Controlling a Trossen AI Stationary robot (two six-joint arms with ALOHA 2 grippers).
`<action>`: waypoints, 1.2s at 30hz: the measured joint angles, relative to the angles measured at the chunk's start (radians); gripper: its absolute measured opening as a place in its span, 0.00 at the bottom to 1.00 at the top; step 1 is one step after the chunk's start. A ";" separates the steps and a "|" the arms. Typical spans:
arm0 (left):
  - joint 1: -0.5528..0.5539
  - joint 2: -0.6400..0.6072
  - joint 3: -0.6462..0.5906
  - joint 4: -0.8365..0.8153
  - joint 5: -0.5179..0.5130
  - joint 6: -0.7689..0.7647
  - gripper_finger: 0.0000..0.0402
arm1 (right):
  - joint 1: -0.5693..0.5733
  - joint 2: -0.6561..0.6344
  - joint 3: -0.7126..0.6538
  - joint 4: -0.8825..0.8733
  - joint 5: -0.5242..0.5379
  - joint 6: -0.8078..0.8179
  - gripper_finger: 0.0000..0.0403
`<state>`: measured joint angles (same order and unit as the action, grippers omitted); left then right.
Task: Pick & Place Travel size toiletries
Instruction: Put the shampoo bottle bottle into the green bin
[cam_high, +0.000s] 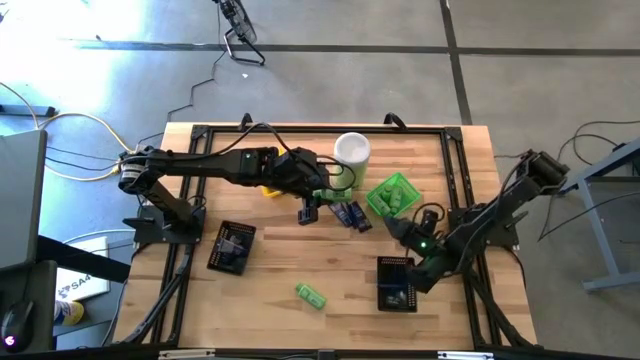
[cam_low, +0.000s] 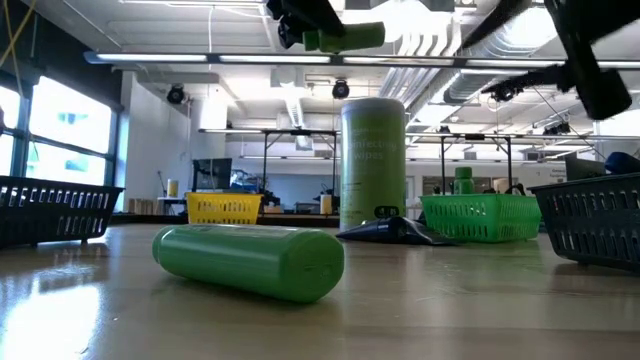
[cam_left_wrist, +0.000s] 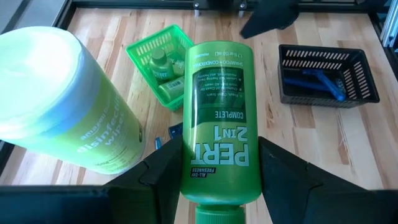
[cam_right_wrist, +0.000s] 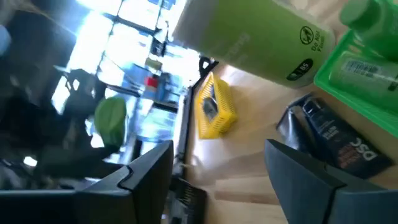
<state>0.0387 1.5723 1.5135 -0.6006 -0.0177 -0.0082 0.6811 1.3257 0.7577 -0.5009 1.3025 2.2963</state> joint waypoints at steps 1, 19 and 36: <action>0.000 0.000 0.000 0.000 0.000 0.000 0.43 | 0.000 -0.020 -0.040 0.061 0.008 -0.013 0.60; 0.000 0.000 0.000 0.000 -0.004 -0.005 0.43 | -0.314 -0.189 -0.381 1.350 -0.637 -1.133 0.60; 0.000 0.000 0.000 -0.003 -0.003 -0.021 0.43 | -0.541 -0.014 -0.294 1.472 -0.999 -1.123 0.60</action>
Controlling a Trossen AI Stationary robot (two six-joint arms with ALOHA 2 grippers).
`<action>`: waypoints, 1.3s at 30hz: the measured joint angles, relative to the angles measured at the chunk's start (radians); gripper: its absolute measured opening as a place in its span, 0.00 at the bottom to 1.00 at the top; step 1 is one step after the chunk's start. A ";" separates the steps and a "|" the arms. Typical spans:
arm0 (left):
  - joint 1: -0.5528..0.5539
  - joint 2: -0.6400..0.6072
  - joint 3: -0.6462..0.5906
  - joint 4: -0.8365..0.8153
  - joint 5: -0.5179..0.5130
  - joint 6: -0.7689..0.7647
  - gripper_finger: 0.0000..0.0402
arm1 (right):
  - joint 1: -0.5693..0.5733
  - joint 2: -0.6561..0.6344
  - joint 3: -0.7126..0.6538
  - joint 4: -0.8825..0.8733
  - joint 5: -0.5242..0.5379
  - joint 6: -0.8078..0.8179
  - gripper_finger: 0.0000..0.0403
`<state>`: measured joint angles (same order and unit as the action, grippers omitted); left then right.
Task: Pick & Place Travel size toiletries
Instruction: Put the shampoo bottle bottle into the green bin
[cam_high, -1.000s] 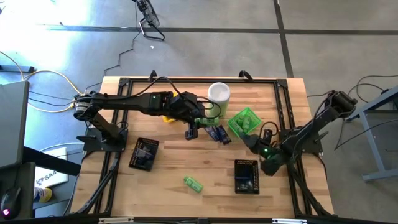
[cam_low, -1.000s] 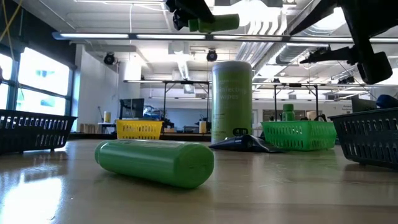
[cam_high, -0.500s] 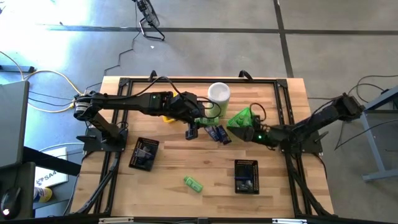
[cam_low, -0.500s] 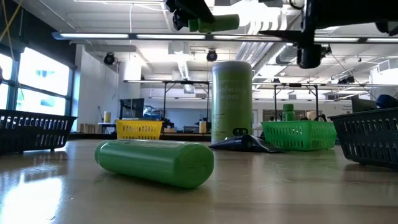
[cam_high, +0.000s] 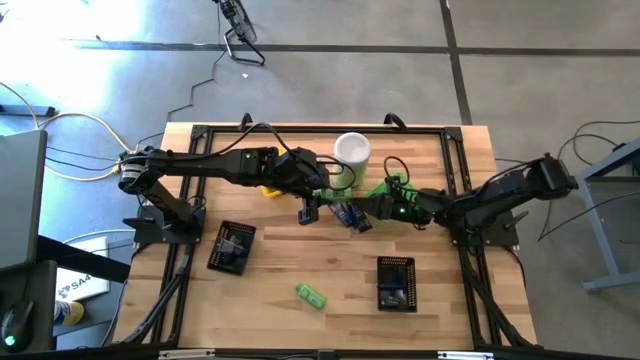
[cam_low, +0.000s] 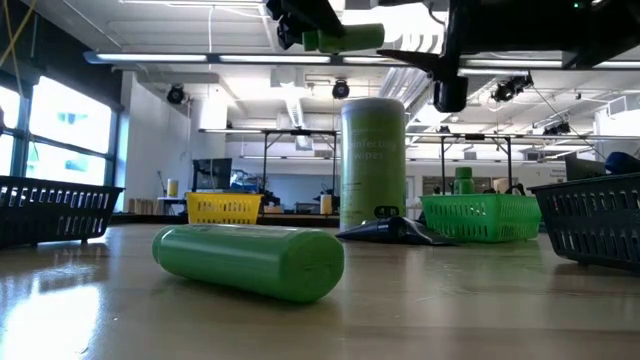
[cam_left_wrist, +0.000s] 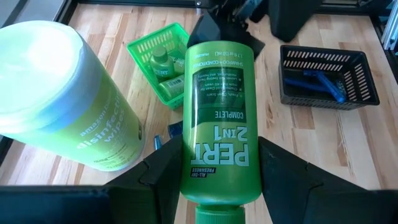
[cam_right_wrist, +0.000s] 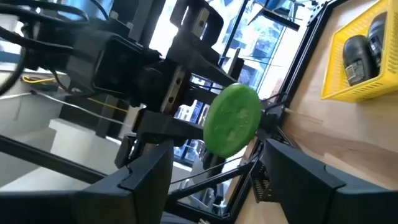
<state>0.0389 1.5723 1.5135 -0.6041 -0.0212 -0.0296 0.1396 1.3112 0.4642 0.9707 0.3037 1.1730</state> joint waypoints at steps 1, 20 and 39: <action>0.000 0.000 0.000 0.000 0.000 0.000 0.43 | -0.004 0.014 0.012 0.001 -0.005 0.000 0.60; 0.001 -0.001 0.001 -0.019 -0.003 -0.005 0.43 | -0.068 0.115 0.125 -0.002 -0.048 -0.017 0.54; 0.000 -0.002 0.002 -0.020 -0.021 -0.005 0.43 | -0.070 0.115 0.125 -0.001 -0.038 -0.015 0.30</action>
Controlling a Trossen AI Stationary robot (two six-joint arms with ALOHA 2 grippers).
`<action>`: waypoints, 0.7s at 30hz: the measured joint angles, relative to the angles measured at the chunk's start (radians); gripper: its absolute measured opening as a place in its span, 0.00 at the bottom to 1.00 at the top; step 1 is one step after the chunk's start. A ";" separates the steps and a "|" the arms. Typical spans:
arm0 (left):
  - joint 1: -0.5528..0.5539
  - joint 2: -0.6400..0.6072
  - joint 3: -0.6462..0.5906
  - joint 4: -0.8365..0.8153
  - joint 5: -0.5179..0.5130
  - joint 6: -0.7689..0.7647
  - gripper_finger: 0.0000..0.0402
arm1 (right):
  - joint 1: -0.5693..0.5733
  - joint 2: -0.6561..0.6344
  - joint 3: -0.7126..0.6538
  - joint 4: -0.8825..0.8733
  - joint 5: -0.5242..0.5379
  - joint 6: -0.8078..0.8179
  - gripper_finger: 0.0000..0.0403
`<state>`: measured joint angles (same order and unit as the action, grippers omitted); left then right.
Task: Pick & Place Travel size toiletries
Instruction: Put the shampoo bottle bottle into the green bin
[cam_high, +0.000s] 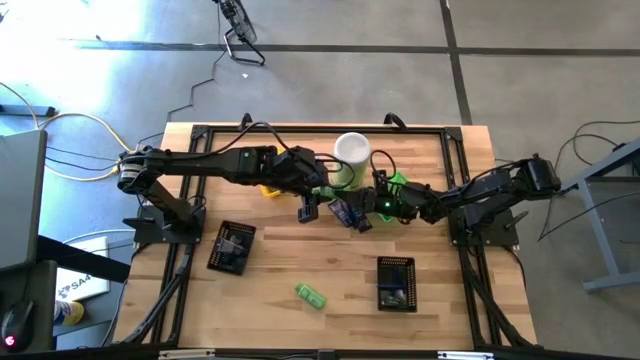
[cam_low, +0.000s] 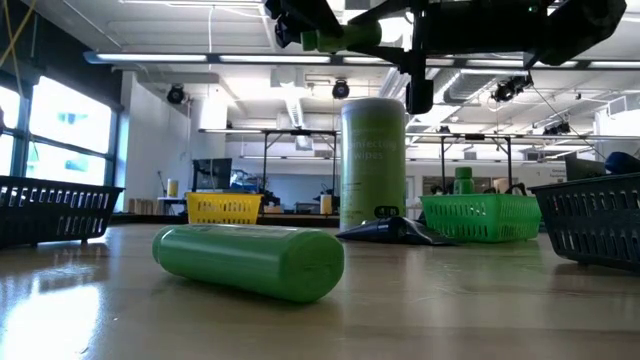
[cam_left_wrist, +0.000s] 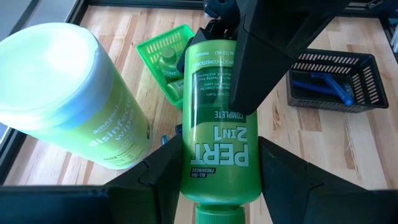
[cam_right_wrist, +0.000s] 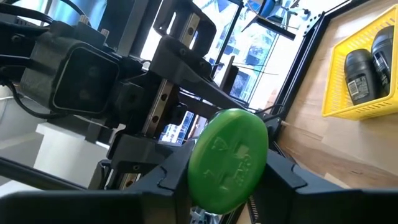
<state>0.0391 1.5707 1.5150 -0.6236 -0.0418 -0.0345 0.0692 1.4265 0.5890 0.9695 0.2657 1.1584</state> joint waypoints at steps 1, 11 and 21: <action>0.000 0.000 0.000 0.000 0.000 0.000 0.43 | 0.000 0.000 0.000 0.000 0.000 0.000 0.30; 0.000 0.001 0.000 0.001 -0.002 0.001 0.45 | 0.000 0.000 0.000 0.000 -0.004 0.000 0.30; 0.000 0.003 -0.003 -0.007 -0.002 0.003 0.68 | 0.001 -0.002 0.005 0.014 -0.009 -0.004 0.29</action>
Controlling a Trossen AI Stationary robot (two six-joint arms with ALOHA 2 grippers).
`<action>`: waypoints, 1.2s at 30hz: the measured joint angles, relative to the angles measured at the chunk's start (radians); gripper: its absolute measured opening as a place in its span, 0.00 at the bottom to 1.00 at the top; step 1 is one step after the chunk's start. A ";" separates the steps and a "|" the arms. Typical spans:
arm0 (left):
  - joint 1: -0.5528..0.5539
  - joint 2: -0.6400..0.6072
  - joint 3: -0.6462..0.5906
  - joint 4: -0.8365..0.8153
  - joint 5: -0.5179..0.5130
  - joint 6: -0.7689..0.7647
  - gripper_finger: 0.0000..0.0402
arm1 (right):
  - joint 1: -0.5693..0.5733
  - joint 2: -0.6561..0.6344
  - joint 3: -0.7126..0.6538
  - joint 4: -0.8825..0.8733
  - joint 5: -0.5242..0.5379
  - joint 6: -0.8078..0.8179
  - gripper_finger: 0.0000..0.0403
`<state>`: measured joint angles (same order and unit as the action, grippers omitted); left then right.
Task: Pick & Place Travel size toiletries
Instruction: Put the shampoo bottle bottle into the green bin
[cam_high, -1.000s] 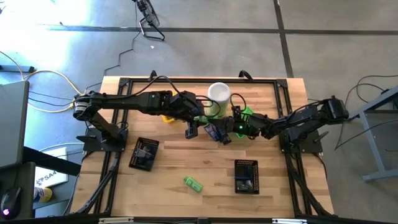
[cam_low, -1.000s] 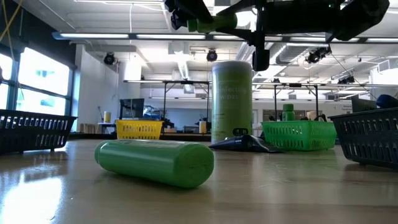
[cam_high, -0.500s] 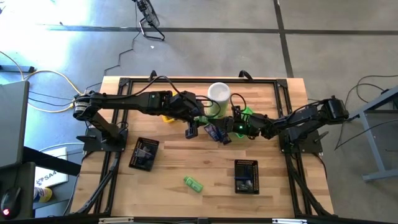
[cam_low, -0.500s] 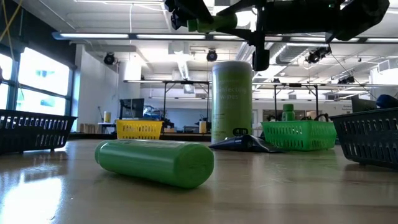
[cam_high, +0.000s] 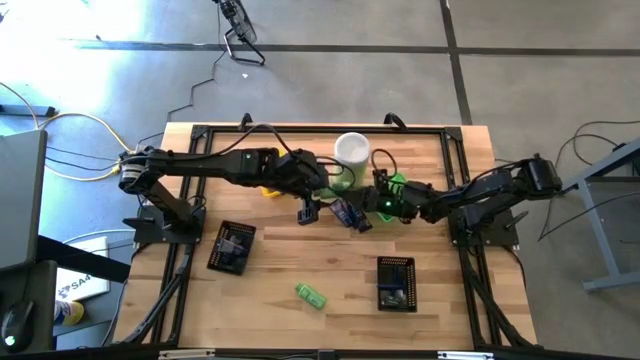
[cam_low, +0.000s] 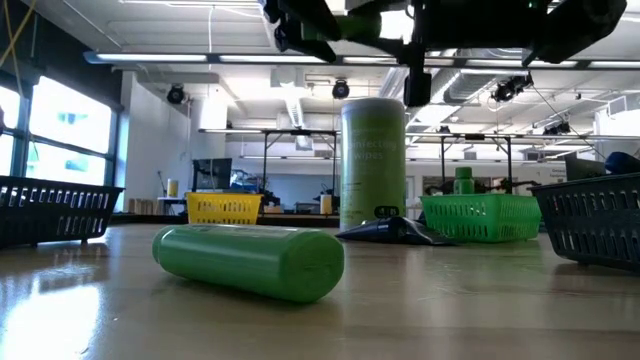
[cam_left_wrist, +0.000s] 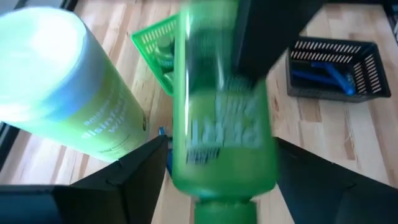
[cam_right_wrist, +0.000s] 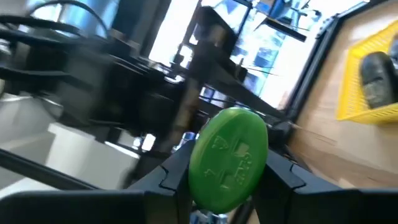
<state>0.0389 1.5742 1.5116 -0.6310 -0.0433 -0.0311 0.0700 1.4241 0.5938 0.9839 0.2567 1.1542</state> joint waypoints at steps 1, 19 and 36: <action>0.000 0.001 0.003 -0.010 0.000 0.000 0.69 | 0.000 -0.002 0.000 0.002 0.000 -0.002 0.29; 0.000 -0.001 0.175 -0.329 -0.002 -0.004 0.69 | -0.001 -0.243 -0.002 -0.428 -0.005 -0.138 0.28; 0.000 -0.001 0.175 -0.337 -0.004 -0.004 0.69 | 0.000 -0.720 -0.003 -1.362 0.001 -0.060 0.28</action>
<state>0.0391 1.5730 1.6867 -0.9680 -0.0476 -0.0349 0.0700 0.7040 0.5911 -0.3778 0.2581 1.0943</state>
